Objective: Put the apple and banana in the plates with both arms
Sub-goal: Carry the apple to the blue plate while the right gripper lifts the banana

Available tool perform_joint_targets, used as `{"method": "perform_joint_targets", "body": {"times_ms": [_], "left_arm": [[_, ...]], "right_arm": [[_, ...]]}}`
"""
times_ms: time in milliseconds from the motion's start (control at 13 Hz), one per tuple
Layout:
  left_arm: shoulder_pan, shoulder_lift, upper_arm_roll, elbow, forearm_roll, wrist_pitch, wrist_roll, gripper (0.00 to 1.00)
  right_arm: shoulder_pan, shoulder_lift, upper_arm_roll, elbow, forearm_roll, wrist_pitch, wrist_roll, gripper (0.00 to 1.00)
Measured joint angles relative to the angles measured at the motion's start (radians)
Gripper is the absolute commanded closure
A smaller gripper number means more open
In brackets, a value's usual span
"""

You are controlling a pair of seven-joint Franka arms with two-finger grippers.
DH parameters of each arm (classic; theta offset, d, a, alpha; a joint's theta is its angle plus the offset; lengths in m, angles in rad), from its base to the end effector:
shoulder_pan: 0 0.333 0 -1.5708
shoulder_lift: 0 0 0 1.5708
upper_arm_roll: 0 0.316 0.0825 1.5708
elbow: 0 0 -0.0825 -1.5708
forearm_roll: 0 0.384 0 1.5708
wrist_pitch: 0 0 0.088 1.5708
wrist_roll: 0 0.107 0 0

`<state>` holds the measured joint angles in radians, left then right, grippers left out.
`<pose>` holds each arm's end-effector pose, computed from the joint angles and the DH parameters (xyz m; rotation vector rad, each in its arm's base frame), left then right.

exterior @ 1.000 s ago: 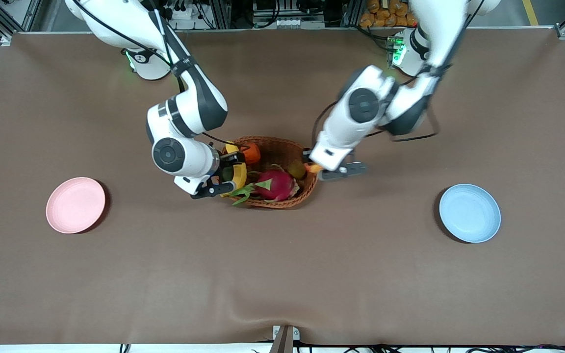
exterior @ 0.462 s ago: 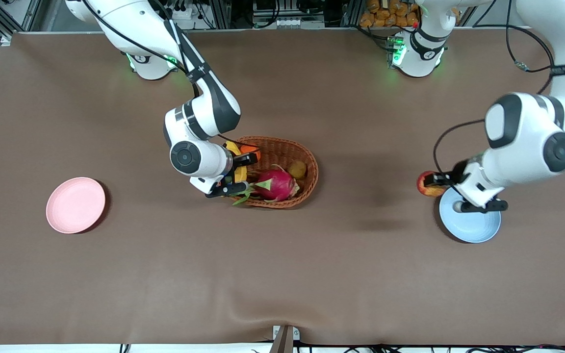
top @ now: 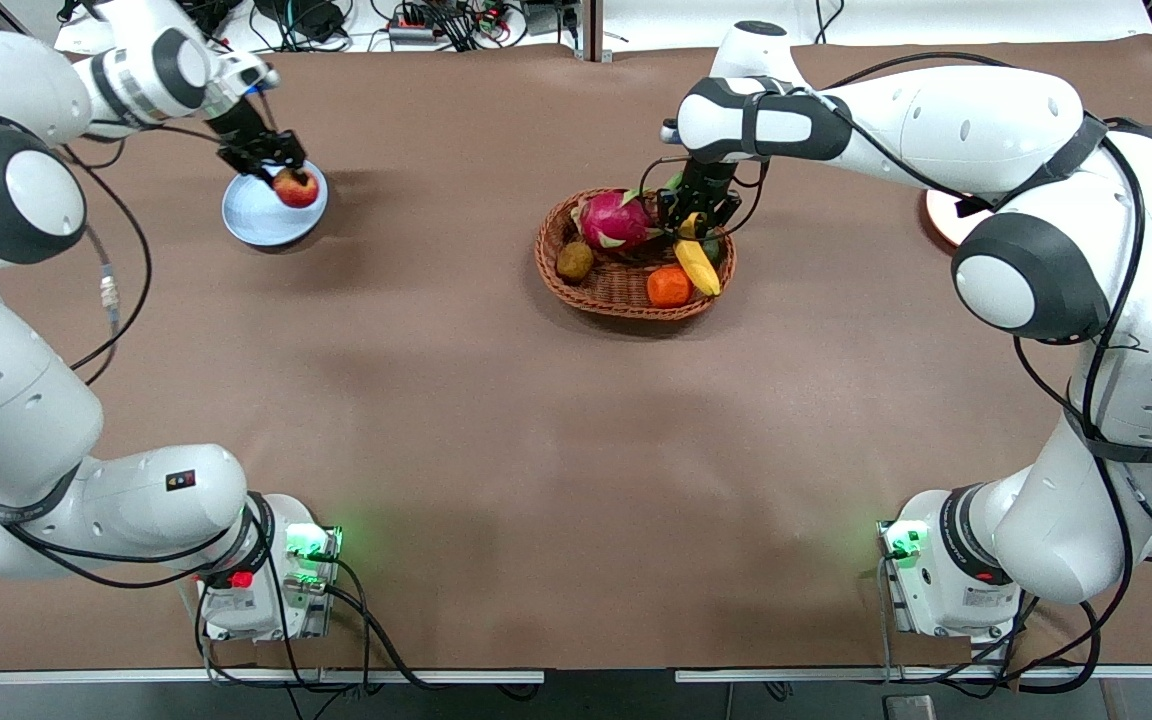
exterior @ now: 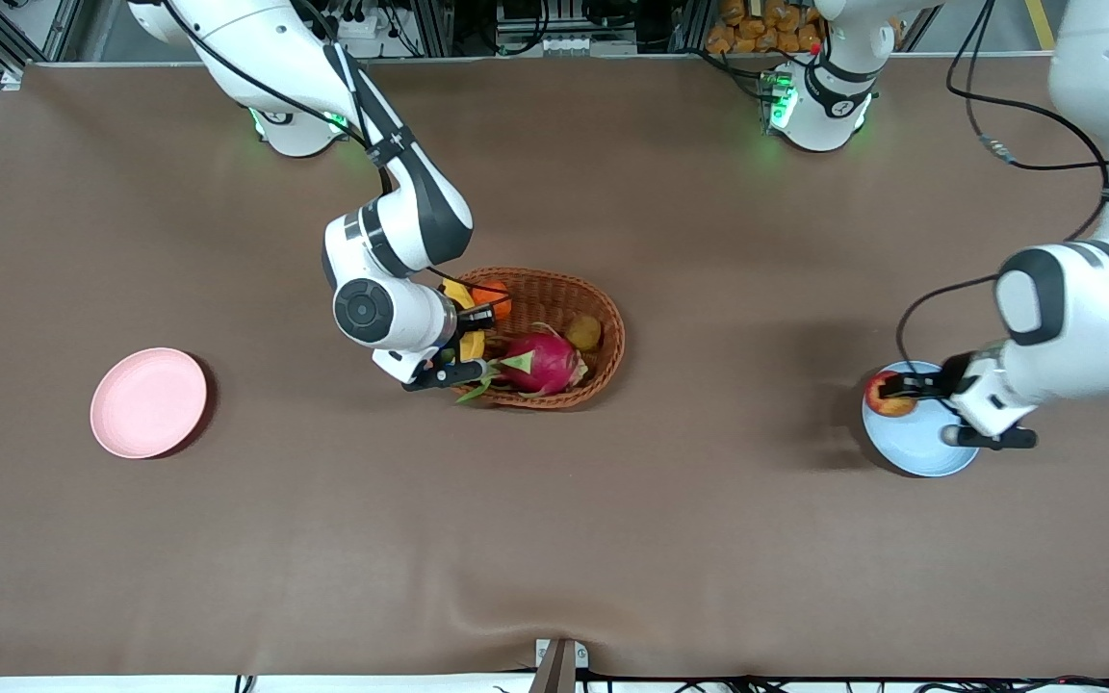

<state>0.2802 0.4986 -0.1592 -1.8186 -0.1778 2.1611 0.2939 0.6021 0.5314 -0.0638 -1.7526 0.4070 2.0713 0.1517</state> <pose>0.6282 0.0756 0.2561 2.8931 -0.0708 -0.1521 0.5389 0.3492 0.2547 -2.8872 -0.2274 0.4328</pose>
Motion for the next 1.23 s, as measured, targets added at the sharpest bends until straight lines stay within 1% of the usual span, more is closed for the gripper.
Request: {"method": "perform_joint_targets", "body": {"times_ms": [154, 308, 385, 462, 538, 615, 769, 923, 1077, 1231], "left_arm": [[0.071, 0.061, -0.001, 0.039, -0.072, 0.000, 0.163, 1.00], [0.112, 0.113, -0.003, 0.068, -0.146, 0.000, 0.272, 1.00], [0.125, 0.125, -0.004, 0.075, -0.190, -0.005, 0.319, 1.00], [0.135, 0.129, -0.004, 0.078, -0.219, -0.007, 0.356, 0.97], [0.140, 0.131, -0.006, 0.078, -0.231, -0.008, 0.373, 0.25], [0.142, 0.131, -0.006, 0.079, -0.235, -0.008, 0.376, 0.00], [0.142, 0.133, -0.009, 0.081, -0.245, -0.010, 0.377, 0.00], [0.142, 0.133, -0.009, 0.104, -0.256, -0.054, 0.373, 0.00], [0.144, 0.130, -0.009, 0.155, -0.258, -0.155, 0.322, 0.00], [0.143, 0.109, -0.014, 0.205, -0.258, -0.252, 0.231, 0.00]], "right_arm": [[-0.001, 0.000, -0.002, 0.001, 0.001, 0.004, 0.000, 1.00], [-0.005, -0.001, -0.005, 0.008, 0.002, 0.007, 0.000, 1.00], [-0.009, -0.004, -0.010, 0.017, 0.002, 0.007, 0.000, 1.00], [-0.015, -0.011, -0.014, 0.029, 0.002, 0.008, 0.000, 1.00], [-0.022, -0.028, -0.016, 0.038, 0.002, 0.007, 0.000, 1.00], [-0.028, -0.053, -0.018, 0.042, 0.002, 0.006, 0.000, 1.00], [-0.039, -0.111, -0.026, 0.043, 0.002, 0.000, 0.000, 1.00], [-0.067, -0.166, -0.036, 0.043, 0.001, -0.029, 0.000, 1.00], [-0.121, -0.211, -0.040, 0.042, -0.001, -0.084, -0.002, 1.00], [-0.198, -0.250, -0.043, 0.042, -0.015, -0.150, -0.030, 1.00]]}}
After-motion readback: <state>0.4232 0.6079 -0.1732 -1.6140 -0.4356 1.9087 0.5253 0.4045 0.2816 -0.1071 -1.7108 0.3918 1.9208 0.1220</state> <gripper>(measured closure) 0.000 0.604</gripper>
